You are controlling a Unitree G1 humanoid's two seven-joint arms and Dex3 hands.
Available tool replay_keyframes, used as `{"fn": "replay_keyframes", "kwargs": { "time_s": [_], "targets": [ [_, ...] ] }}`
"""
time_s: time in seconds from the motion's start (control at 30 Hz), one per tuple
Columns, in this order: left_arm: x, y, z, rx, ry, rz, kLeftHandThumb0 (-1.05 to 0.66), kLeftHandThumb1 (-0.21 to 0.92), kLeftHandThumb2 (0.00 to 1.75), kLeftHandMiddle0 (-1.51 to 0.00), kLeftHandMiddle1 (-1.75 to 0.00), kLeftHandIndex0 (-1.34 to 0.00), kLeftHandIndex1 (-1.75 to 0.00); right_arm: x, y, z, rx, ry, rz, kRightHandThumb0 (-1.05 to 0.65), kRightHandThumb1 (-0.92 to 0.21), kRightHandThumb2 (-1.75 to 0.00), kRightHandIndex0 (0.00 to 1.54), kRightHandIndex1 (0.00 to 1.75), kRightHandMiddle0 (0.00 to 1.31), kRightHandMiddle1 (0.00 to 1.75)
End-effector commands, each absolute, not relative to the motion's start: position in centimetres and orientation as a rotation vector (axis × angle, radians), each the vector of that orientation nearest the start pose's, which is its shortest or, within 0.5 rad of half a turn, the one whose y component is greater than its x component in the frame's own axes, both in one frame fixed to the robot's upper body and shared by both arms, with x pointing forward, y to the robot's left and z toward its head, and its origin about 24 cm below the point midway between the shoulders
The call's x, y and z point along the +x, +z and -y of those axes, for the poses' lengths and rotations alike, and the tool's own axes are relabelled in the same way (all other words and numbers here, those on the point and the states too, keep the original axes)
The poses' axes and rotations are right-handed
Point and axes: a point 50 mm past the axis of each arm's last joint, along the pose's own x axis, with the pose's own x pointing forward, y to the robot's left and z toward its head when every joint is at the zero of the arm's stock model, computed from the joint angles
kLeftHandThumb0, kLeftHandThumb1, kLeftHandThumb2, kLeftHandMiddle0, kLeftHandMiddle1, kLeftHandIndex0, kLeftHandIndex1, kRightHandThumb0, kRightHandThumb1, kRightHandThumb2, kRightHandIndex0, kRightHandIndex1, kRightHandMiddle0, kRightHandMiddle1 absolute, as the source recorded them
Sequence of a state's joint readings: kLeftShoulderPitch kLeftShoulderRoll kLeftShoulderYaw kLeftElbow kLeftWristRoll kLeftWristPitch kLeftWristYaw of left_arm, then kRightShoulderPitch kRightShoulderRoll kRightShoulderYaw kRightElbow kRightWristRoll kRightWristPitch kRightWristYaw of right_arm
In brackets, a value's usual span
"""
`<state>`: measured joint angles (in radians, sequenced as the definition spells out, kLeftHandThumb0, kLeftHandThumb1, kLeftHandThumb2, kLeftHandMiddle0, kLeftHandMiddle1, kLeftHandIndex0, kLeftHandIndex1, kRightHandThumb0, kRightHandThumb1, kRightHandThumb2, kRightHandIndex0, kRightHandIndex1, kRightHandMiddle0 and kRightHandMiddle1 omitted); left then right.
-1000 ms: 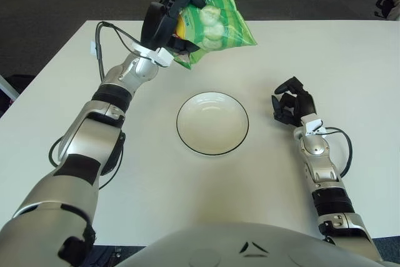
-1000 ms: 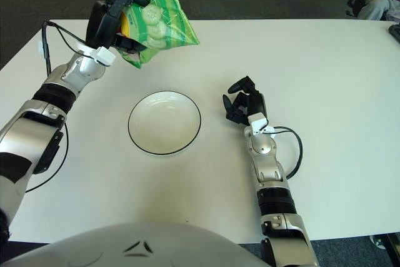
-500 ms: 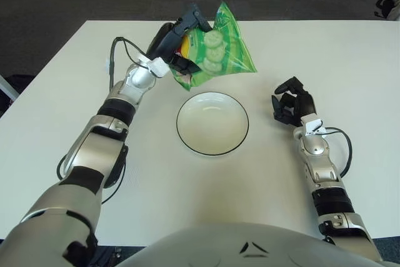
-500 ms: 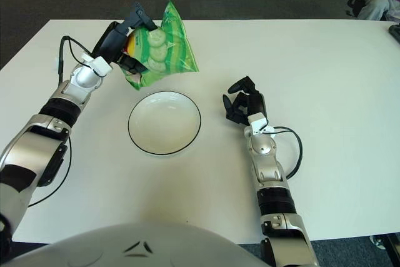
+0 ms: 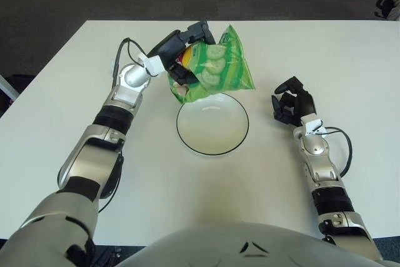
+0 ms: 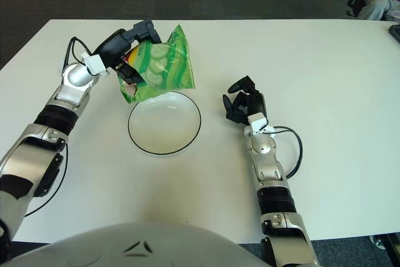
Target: Put the snack into the plate.
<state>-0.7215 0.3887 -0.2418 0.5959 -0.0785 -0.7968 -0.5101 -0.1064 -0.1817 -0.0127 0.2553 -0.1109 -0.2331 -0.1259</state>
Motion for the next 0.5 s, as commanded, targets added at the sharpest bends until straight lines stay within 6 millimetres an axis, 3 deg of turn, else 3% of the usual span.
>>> {"fn": "replay_keyframes", "kwargs": {
  "time_s": [0.0, 0.2, 0.23, 0.3, 0.37, 0.43, 0.47],
  "targets": [
    [33.2, 17.4, -12.4, 0.575, -0.833, 0.763, 0.0, 0.71, 0.37, -0.89, -1.75, -0.72, -1.75, 26.0, 1.0, 19.3, -0.323, -0.086, -0.045, -0.4, -0.6, -0.94, 0.85, 1.75, 0.41, 1.75],
    [33.2, 17.0, -12.3, 0.621, -1.007, 0.636, -0.08, 0.81, 0.22, -0.75, -1.75, -0.63, -1.75, 26.0, 1.0, 19.3, -0.325, -0.085, -0.044, -0.4, -0.6, -0.94, 0.85, 1.75, 0.41, 1.75],
    [33.3, 17.1, -12.3, 0.653, -1.062, 0.601, -0.04, 0.67, 0.53, -0.68, -1.62, -0.57, -1.59, 26.0, 1.0, 19.3, -0.326, -0.085, -0.044, -0.4, -0.6, -0.94, 0.85, 1.75, 0.41, 1.75],
    [33.4, 17.5, -12.4, 0.733, -1.151, 0.544, -0.02, 0.78, 0.37, -0.65, -1.5, -0.54, -1.39, 26.0, 0.9, 19.3, -0.326, -0.084, -0.043, -0.4, -0.6, -0.94, 0.85, 1.75, 0.41, 1.75],
    [33.5, 17.9, -12.5, 0.839, -1.215, 0.484, -0.02, 0.85, 0.3, -0.63, -1.42, -0.44, -1.37, 26.0, 0.9, 19.3, -0.326, -0.084, -0.043, -0.4, -0.6, -0.94, 0.85, 1.75, 0.41, 1.75],
    [33.6, 18.2, -12.6, 0.923, -1.258, 0.426, -0.25, 0.89, 0.18, -0.62, -0.81, -0.42, -0.83, 26.0, 0.9, 19.3, -0.327, -0.083, -0.043, -0.4, -0.6, -0.94, 0.85, 1.75, 0.41, 1.75],
    [33.6, 18.3, -12.6, 0.948, -1.273, 0.405, -0.29, 0.89, 0.17, -0.63, -0.68, -0.42, -0.71, 26.0, 0.9, 19.3, -0.327, -0.083, -0.043, -0.4, -0.6, -0.94, 0.85, 1.75, 0.41, 1.75]
  ]
}}
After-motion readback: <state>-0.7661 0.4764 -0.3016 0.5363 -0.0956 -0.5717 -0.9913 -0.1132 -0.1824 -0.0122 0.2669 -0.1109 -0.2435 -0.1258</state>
